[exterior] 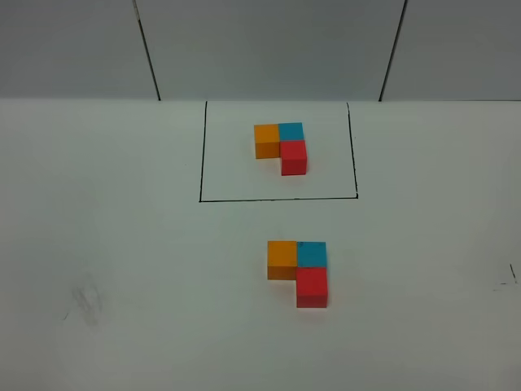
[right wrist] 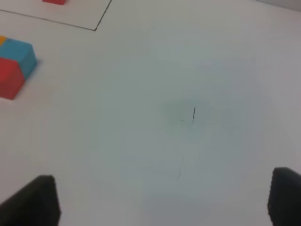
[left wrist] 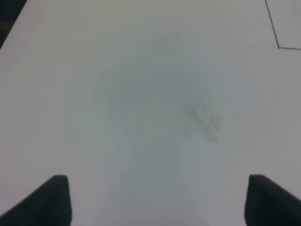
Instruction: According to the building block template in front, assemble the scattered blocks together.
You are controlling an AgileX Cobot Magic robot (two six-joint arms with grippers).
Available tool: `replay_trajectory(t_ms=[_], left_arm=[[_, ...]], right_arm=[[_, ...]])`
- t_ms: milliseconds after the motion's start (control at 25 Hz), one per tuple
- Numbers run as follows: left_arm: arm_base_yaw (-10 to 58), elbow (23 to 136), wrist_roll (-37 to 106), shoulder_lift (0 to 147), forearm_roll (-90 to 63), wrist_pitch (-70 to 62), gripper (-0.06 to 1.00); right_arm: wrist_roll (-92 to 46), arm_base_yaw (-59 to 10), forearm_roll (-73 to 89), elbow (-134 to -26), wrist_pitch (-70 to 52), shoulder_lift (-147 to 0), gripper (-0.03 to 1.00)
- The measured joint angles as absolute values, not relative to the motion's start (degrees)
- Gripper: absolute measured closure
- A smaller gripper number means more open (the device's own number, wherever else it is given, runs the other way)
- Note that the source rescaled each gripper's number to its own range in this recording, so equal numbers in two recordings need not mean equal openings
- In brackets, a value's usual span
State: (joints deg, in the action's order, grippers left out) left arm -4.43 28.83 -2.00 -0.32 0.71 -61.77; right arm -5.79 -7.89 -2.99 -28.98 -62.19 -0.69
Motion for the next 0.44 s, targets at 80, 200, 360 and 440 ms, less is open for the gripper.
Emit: replay_trajectory(t_ms=[80, 200, 360, 440], left_arm=[[-4.4, 28.8, -2.0, -0.3, 0.7, -61.8, 0.3], [-4.4, 28.8, -2.0, -0.3, 0.7, -61.8, 0.3], [-4.4, 28.8, -2.0, -0.3, 0.7, -61.8, 0.3], [-4.4, 28.8, -2.0, -0.3, 0.7, -61.8, 0.3]], right_arm=[[-5.1, -8.7, -4.2, -28.9, -61.6, -0.7, 0.25], [-4.8, -9.7, -4.7, -28.9, -61.3, -0.7, 0.37], [-4.7, -9.8, -4.8, -28.9, -61.2, -0.7, 0.53], [-4.6, -9.8, -4.8, -28.9, -61.2, -0.7, 0.61]])
